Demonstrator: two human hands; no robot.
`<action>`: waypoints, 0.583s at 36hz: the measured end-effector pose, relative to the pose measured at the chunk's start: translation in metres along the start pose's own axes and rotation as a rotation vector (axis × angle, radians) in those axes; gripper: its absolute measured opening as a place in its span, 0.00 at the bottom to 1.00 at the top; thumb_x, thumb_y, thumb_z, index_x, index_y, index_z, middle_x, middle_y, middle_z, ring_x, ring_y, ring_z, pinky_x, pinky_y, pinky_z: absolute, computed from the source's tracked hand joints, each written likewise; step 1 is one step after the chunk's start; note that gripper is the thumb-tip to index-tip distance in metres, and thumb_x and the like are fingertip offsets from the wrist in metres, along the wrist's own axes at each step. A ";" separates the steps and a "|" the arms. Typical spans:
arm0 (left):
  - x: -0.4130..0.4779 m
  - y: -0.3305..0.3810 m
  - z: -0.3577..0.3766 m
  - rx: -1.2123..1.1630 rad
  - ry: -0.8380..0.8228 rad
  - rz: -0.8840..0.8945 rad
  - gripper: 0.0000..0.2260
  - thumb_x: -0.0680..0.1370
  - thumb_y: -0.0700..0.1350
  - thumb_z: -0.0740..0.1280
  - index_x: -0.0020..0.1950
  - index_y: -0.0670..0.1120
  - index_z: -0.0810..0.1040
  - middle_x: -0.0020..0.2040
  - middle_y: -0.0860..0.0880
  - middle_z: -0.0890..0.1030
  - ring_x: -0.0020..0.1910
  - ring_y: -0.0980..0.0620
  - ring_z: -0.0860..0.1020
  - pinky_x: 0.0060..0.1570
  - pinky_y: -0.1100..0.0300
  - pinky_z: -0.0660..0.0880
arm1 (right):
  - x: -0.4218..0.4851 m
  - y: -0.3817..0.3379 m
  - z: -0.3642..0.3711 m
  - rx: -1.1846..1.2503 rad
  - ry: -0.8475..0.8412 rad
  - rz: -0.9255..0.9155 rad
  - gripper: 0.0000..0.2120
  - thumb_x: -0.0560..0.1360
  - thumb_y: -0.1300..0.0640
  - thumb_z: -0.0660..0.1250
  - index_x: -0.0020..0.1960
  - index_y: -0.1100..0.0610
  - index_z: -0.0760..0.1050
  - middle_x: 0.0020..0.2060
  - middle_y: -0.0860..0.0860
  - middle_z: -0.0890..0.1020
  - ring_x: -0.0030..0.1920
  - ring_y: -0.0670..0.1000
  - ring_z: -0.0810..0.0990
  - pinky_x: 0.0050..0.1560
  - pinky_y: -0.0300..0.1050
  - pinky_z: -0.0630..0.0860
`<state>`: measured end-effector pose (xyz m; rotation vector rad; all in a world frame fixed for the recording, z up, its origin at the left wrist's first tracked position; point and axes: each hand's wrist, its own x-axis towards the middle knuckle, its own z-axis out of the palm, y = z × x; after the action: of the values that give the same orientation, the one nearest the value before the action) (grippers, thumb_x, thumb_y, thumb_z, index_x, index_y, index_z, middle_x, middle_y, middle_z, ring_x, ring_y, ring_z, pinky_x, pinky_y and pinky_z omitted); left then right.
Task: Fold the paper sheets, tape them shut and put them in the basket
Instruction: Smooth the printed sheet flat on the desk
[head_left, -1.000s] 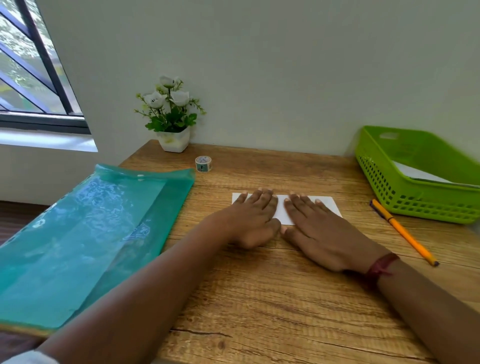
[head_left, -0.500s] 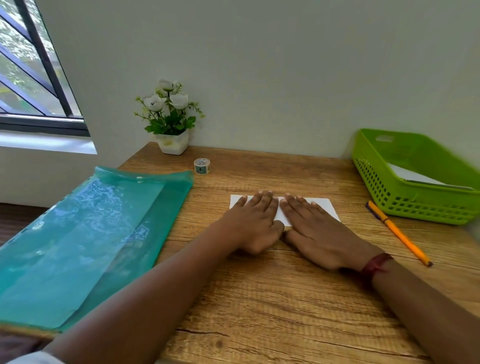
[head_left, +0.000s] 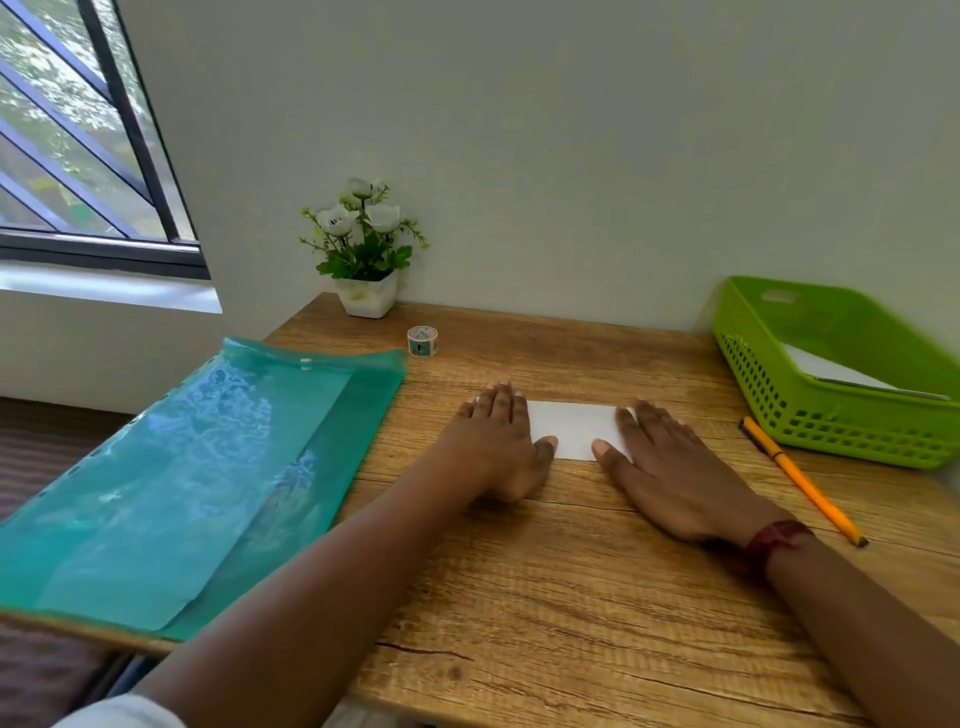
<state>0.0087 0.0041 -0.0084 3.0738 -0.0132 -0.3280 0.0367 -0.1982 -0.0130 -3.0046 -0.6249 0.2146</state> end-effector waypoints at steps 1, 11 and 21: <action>0.000 0.000 0.000 -0.001 0.003 -0.001 0.33 0.83 0.61 0.42 0.79 0.42 0.36 0.80 0.42 0.37 0.79 0.44 0.38 0.78 0.47 0.42 | 0.000 0.000 0.000 -0.001 -0.003 0.001 0.38 0.77 0.32 0.36 0.80 0.52 0.38 0.79 0.52 0.39 0.78 0.50 0.39 0.76 0.47 0.38; -0.015 -0.011 -0.014 -0.120 0.021 -0.026 0.35 0.82 0.64 0.42 0.79 0.42 0.37 0.80 0.42 0.38 0.79 0.45 0.39 0.77 0.48 0.41 | -0.006 -0.002 0.000 0.061 0.089 0.003 0.42 0.73 0.30 0.35 0.80 0.54 0.42 0.80 0.52 0.43 0.79 0.50 0.43 0.77 0.48 0.41; -0.069 -0.095 -0.040 -0.196 0.158 -0.112 0.35 0.82 0.64 0.44 0.80 0.43 0.38 0.81 0.45 0.41 0.79 0.48 0.41 0.78 0.47 0.45 | -0.016 -0.012 -0.004 0.053 0.223 -0.110 0.47 0.69 0.26 0.28 0.80 0.52 0.41 0.79 0.48 0.42 0.77 0.44 0.39 0.75 0.42 0.36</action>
<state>-0.0497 0.1016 0.0400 2.9007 0.1857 -0.0830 0.0179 -0.1934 -0.0062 -2.8758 -0.7438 -0.1065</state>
